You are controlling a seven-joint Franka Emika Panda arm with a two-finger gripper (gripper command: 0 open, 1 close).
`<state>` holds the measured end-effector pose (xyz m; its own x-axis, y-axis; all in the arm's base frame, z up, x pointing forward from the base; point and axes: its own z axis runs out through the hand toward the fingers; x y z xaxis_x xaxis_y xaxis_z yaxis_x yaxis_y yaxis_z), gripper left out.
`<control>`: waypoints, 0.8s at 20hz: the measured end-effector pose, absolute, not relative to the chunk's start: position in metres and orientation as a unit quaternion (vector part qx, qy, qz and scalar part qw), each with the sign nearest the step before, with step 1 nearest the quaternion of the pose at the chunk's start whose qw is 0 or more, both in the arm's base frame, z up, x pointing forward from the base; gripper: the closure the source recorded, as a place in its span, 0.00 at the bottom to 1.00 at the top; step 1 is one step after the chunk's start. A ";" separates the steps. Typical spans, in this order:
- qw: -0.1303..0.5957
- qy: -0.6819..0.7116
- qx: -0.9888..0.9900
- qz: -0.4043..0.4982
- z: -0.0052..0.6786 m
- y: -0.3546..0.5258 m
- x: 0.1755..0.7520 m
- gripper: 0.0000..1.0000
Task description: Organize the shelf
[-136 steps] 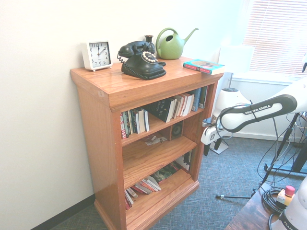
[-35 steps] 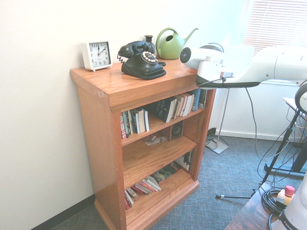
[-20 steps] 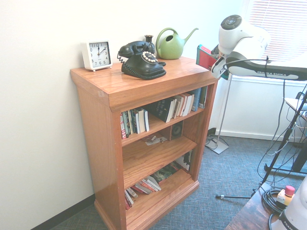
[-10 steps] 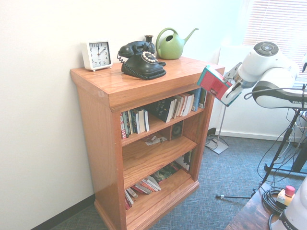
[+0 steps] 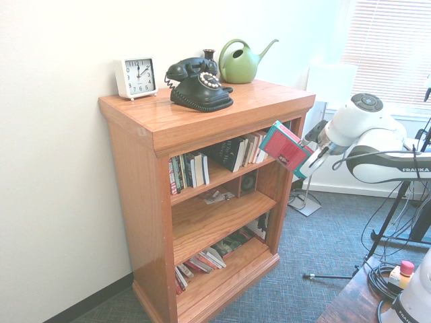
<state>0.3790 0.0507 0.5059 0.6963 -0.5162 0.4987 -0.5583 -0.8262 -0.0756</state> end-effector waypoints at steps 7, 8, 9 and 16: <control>-0.011 -0.265 0.942 0.205 0.483 0.069 0.425 1.00; -0.024 -0.262 0.945 0.196 0.483 0.073 0.434 1.00; -0.036 -0.259 0.947 0.187 0.482 0.078 0.443 1.00; -0.088 -0.254 0.954 0.131 0.467 0.091 0.497 1.00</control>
